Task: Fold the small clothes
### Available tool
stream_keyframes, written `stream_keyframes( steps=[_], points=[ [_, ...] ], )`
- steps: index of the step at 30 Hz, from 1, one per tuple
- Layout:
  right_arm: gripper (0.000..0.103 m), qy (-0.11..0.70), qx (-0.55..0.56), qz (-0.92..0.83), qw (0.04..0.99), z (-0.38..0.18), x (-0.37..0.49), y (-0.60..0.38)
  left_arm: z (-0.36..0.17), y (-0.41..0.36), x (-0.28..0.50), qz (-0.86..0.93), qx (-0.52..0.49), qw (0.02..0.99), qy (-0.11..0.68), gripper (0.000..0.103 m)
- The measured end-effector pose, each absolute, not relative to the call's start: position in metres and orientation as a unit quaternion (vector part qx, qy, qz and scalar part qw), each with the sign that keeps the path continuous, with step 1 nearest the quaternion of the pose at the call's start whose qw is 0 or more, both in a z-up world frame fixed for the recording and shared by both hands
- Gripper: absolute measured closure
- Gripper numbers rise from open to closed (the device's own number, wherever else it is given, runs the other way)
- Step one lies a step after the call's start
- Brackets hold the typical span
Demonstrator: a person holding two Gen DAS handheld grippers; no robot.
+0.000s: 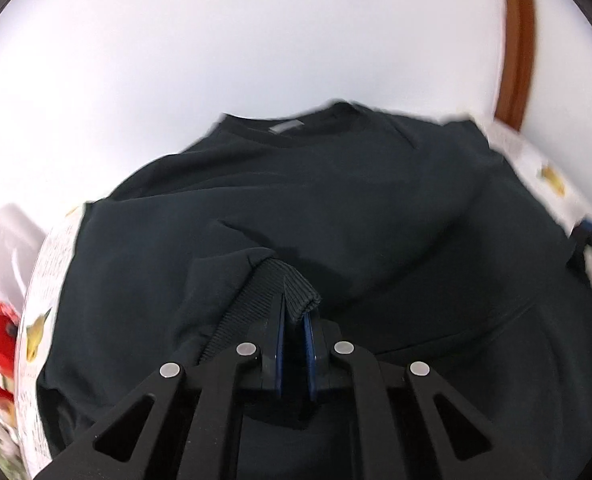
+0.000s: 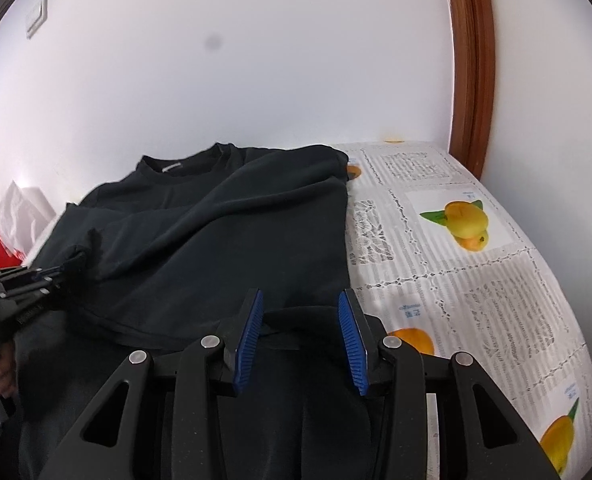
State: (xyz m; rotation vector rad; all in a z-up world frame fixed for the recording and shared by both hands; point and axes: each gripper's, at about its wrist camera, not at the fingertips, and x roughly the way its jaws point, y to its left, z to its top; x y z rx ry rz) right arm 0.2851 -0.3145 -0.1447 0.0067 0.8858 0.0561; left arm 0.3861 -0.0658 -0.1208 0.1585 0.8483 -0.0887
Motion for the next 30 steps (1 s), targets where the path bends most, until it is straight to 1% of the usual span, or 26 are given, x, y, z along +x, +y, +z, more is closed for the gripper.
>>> stream_keyframes(
  steps=[5,9,13,16,20,22,24,30],
  points=[
    [0.064,0.440,-0.025,0.017,0.897,-0.145,0.291,-0.303,-0.092,0.000,0.381,-0.007,0.050,0.923,0.382,0.095],
    [0.064,0.446,-0.047,0.006,0.894,-0.139,0.297,-0.292,-0.087,0.052,0.387,0.007,0.017,0.922,0.387,0.096],
    [0.059,0.451,-0.072,0.000,0.890,-0.139,0.309,-0.282,-0.090,0.093,0.390,0.020,-0.015,0.921,0.388,0.096],
    [0.054,0.457,-0.083,-0.017,0.885,-0.148,0.317,-0.282,-0.103,0.112,0.392,0.027,-0.023,0.915,0.401,0.096],
    [0.051,0.491,-0.091,-0.021,0.866,-0.170,0.326,-0.285,-0.124,0.125,0.398,0.031,-0.045,0.905,0.422,0.096],
    [0.050,0.489,-0.098,-0.022,0.866,-0.173,0.324,-0.284,-0.131,0.125,0.399,0.029,-0.046,0.902,0.429,0.095],
    [0.050,0.486,-0.108,-0.024,0.867,-0.170,0.320,-0.283,-0.132,0.123,0.398,0.032,-0.037,0.902,0.429,0.092],
    [0.050,0.472,-0.096,-0.027,0.876,-0.148,0.302,-0.288,-0.123,0.122,0.384,0.039,-0.037,0.913,0.405,0.092]
  ],
)
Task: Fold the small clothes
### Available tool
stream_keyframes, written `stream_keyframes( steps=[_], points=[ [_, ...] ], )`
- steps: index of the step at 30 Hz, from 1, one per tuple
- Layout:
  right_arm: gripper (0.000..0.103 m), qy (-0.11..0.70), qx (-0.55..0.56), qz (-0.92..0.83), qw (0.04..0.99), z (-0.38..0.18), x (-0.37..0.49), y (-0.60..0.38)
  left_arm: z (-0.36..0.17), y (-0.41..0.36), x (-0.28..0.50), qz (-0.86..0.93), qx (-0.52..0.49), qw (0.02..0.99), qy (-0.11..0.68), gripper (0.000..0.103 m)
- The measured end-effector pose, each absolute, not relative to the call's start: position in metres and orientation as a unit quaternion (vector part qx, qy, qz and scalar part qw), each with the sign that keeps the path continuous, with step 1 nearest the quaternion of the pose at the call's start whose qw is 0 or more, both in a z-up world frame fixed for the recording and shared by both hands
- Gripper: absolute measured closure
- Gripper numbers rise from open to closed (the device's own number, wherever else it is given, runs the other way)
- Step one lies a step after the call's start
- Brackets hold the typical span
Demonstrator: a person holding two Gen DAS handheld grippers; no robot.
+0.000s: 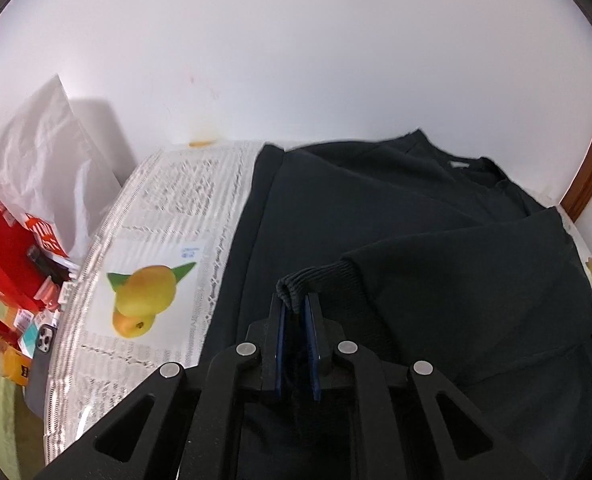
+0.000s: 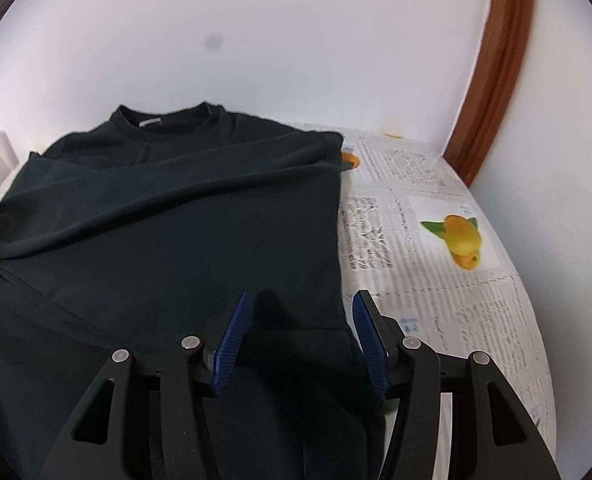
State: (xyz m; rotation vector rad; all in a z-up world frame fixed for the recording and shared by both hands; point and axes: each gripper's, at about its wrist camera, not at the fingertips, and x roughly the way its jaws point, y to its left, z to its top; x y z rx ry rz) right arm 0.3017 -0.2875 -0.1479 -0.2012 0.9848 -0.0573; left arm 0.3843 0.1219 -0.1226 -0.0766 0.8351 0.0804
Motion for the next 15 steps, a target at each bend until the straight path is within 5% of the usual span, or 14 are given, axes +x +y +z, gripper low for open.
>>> stream_keyframes(
  steps=[15],
  points=[
    [0.050,0.482,-0.066,-0.040,0.873,-0.098,0.197,-0.289,-0.069,0.108,0.272,0.034,-0.051,0.933,0.355,0.092]
  ],
)
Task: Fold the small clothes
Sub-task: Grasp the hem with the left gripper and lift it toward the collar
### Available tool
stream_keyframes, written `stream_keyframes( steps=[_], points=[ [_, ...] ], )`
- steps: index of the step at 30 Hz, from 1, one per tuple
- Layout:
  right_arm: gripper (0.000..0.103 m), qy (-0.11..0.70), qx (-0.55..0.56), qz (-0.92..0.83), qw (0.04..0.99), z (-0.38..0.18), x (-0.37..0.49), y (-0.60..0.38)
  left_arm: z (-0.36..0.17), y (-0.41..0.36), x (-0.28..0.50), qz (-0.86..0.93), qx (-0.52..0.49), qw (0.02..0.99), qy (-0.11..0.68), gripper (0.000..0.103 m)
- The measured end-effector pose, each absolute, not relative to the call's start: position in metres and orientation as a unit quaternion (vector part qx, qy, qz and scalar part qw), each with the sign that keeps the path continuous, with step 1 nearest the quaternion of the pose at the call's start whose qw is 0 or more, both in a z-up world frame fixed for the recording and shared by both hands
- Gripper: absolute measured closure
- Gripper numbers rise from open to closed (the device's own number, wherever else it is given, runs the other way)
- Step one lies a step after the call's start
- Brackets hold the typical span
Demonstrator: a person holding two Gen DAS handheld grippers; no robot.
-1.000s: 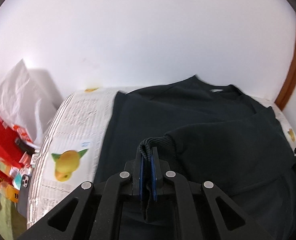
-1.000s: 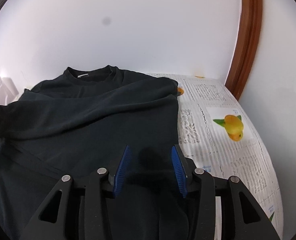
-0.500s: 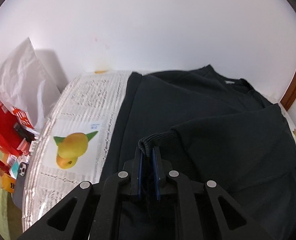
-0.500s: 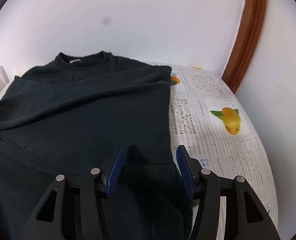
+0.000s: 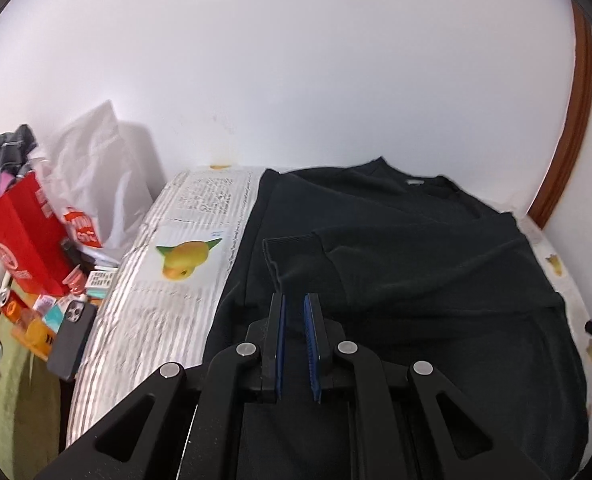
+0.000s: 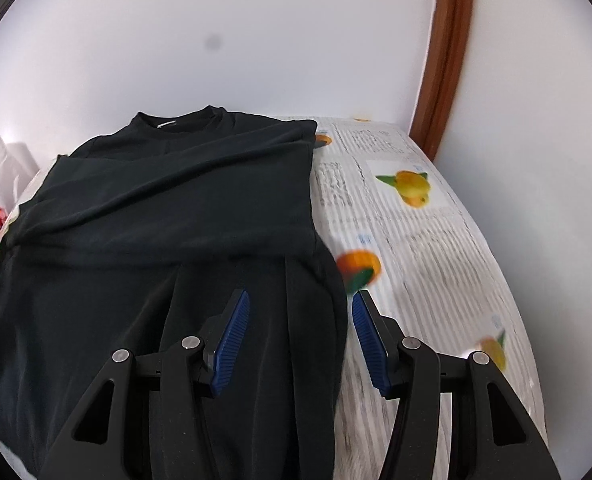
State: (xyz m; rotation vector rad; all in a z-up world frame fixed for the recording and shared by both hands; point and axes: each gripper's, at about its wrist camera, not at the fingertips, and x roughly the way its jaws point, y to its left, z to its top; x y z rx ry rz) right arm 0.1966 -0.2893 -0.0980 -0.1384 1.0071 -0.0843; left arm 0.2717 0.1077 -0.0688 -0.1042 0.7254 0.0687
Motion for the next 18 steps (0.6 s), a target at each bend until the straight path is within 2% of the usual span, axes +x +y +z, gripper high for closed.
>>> stream_keyframes(
  steps=[4,7,9,11,12,13,14,18],
  points=[
    [0.050,0.487,-0.053,-0.036,0.871,-0.091,0.165,-0.290,-0.065,0.104,0.238,0.026,-0.047,0.933,0.356,0.092],
    [0.050,0.488,-0.052,-0.040,0.871,-0.090,0.142,-0.295,-0.066,0.105,0.216,0.028,-0.047,0.932,0.358,0.074],
    [0.049,0.485,-0.057,-0.047,0.871,-0.090,0.129,-0.298,-0.070,0.109,0.201,0.030,-0.051,0.931,0.360,0.058],
    [0.040,0.490,-0.050,-0.049,0.869,-0.094,0.117,-0.302,-0.079,0.111,0.185,0.031,-0.048,0.928,0.368,0.056],
    [0.031,0.493,-0.047,-0.051,0.867,-0.097,0.111,-0.304,-0.085,0.113,0.177,0.033,-0.048,0.926,0.373,0.055],
    [0.029,0.495,-0.045,-0.049,0.866,-0.101,0.105,-0.306,-0.091,0.115,0.170,0.035,-0.051,0.924,0.377,0.053],
    [0.029,0.500,-0.046,-0.044,0.864,-0.108,0.098,-0.306,-0.096,0.117,0.164,0.034,-0.056,0.922,0.381,0.048],
    [0.029,0.516,-0.042,-0.031,0.855,-0.129,0.077,-0.305,-0.121,0.129,0.142,0.033,-0.088,0.910,0.403,0.045]
  ],
)
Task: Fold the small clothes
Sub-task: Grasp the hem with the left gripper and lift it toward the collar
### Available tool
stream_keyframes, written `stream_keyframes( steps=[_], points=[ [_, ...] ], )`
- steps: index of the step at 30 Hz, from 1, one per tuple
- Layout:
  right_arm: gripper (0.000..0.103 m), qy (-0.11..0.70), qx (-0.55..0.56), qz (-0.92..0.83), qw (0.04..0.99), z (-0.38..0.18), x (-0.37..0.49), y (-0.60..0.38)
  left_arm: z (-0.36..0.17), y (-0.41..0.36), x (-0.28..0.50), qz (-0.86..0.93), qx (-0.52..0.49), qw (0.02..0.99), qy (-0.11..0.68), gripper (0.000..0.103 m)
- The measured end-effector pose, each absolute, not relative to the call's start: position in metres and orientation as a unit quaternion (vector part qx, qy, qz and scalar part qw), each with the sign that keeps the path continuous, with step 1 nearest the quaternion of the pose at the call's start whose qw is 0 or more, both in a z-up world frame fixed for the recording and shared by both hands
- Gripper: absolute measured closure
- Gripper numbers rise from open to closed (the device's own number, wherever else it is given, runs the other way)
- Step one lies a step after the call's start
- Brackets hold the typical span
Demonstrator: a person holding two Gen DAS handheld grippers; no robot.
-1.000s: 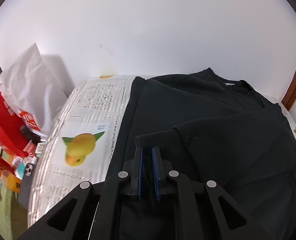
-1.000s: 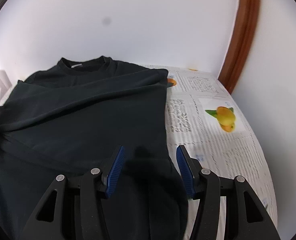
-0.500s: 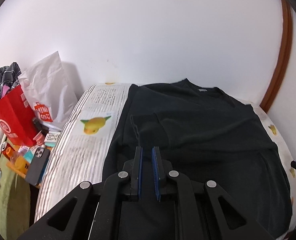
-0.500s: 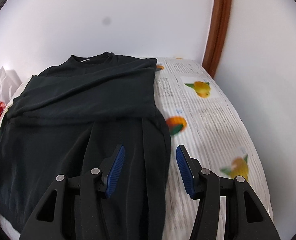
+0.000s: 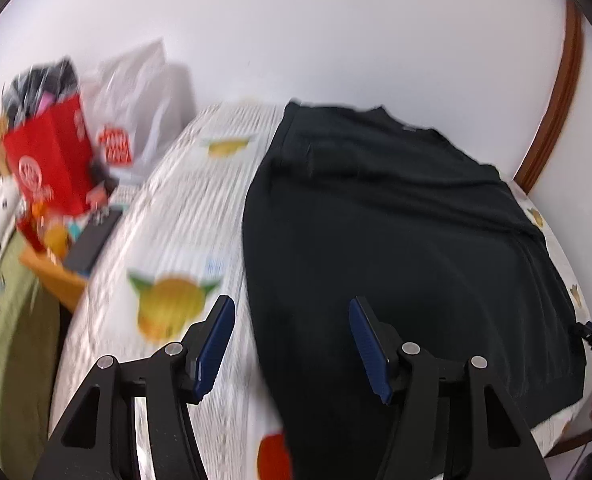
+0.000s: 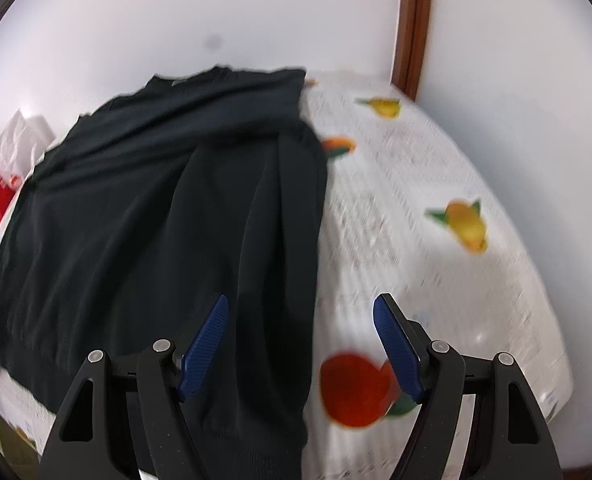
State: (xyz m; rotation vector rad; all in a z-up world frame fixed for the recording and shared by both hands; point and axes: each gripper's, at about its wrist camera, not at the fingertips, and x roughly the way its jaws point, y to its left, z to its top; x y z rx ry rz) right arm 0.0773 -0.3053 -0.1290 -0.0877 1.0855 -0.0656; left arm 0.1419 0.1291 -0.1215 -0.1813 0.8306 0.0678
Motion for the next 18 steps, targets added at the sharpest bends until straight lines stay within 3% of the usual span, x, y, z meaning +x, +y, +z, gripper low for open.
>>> stream_keyframes(
  steps=[8,13,18],
  points=[
    [0.030,0.509,-0.028,-0.011,0.860,-0.149,0.047,-0.303,-0.162,0.124,0.114,0.013,-0.081,0.891,0.447,0.045],
    [0.042,0.491,-0.031,-0.015,0.870,-0.152,0.045,-0.294,-0.169,0.107,0.109,0.027,-0.061,0.897,0.437,0.048],
    [0.051,0.478,-0.025,-0.016,0.878,-0.154,0.045,-0.285,-0.169,0.094,0.108,0.031,-0.054,0.899,0.433,0.070]
  ],
)
